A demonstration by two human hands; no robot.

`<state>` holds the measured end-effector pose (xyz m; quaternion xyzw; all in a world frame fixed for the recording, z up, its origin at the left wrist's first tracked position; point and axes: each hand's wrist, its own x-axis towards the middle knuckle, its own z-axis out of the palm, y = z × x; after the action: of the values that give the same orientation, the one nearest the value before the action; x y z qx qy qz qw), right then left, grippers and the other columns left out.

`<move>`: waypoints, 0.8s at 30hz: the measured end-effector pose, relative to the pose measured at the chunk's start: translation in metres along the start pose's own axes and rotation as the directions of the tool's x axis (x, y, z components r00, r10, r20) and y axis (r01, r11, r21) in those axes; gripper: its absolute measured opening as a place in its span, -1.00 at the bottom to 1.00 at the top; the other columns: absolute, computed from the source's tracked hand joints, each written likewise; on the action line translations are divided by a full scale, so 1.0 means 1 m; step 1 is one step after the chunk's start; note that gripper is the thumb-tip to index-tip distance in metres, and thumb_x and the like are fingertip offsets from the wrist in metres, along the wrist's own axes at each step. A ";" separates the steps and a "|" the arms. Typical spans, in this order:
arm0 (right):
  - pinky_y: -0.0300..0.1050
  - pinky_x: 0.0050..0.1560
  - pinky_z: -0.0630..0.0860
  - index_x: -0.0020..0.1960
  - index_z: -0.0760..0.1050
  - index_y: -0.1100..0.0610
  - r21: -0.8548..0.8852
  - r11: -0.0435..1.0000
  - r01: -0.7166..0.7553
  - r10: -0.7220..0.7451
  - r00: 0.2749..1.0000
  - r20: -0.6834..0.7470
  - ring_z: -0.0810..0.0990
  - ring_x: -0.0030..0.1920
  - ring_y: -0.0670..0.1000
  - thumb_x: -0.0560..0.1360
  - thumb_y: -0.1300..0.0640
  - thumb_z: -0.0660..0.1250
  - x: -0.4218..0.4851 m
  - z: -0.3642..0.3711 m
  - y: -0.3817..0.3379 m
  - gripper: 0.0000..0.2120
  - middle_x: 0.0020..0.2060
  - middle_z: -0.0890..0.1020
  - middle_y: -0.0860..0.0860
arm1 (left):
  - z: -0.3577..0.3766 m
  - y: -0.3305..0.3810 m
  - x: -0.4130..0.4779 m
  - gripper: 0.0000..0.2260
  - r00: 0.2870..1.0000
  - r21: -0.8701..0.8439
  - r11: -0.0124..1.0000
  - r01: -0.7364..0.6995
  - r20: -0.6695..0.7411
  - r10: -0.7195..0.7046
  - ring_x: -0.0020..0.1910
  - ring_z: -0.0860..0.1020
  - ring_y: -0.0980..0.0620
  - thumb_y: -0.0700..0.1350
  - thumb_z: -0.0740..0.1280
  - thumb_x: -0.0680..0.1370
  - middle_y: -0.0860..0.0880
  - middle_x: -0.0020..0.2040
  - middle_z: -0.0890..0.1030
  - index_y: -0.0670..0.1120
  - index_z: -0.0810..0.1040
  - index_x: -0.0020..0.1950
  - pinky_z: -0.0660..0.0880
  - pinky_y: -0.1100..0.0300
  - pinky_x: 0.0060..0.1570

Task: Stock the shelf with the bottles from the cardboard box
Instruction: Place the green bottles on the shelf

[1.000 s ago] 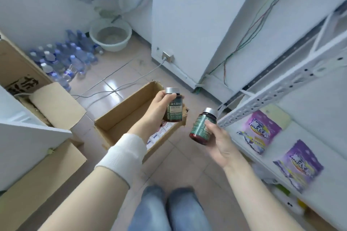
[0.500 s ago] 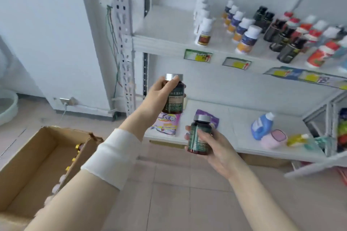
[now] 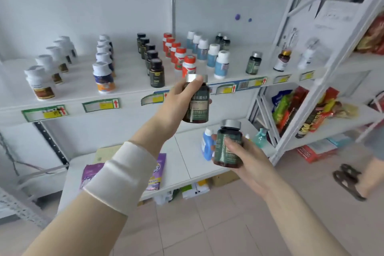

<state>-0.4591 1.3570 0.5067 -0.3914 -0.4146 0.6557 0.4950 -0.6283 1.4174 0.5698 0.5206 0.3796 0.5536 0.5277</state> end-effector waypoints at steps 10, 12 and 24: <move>0.09 0.10 0.53 0.09 0.53 0.13 -0.117 0.980 0.158 -0.166 0.984 -0.062 0.63 0.05 0.08 0.30 0.11 0.34 0.126 -0.117 -0.117 -0.64 0.02 0.66 0.09 | 0.093 -0.010 0.179 -0.74 0.993 -0.019 0.998 -0.052 0.105 0.054 -0.23 0.66 0.09 0.05 0.24 0.56 0.04 -0.18 0.67 -0.12 0.51 0.08 0.58 0.19 -0.31; 0.08 0.08 0.54 0.10 0.52 0.14 -0.105 0.981 0.165 -0.172 0.983 -0.064 0.61 0.07 0.10 0.30 0.12 0.34 0.154 -0.136 -0.138 -0.64 0.00 0.67 0.09 | 0.107 -0.009 0.214 -0.76 0.991 -0.003 0.998 -0.064 0.113 0.064 -0.22 0.66 0.09 0.05 0.26 0.55 0.02 -0.15 0.66 -0.10 0.50 0.05 0.60 0.18 -0.27; -0.22 -0.04 0.60 0.09 0.50 0.03 -0.210 0.939 0.273 -0.255 0.961 0.110 0.66 -0.01 -0.10 0.26 0.07 0.38 0.297 -0.234 -0.243 -0.61 -0.05 0.68 -0.05 | 0.173 -0.022 0.383 -0.80 0.990 0.175 0.975 -0.138 0.057 0.130 -0.15 0.65 0.06 0.05 0.30 0.52 0.03 -0.10 0.67 -0.03 0.48 0.04 0.60 0.09 -0.04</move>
<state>-0.2242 1.7231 0.6208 -0.3583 -0.5542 0.5478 0.5142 -0.4171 1.7737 0.6456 0.6026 0.3796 0.5397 0.4489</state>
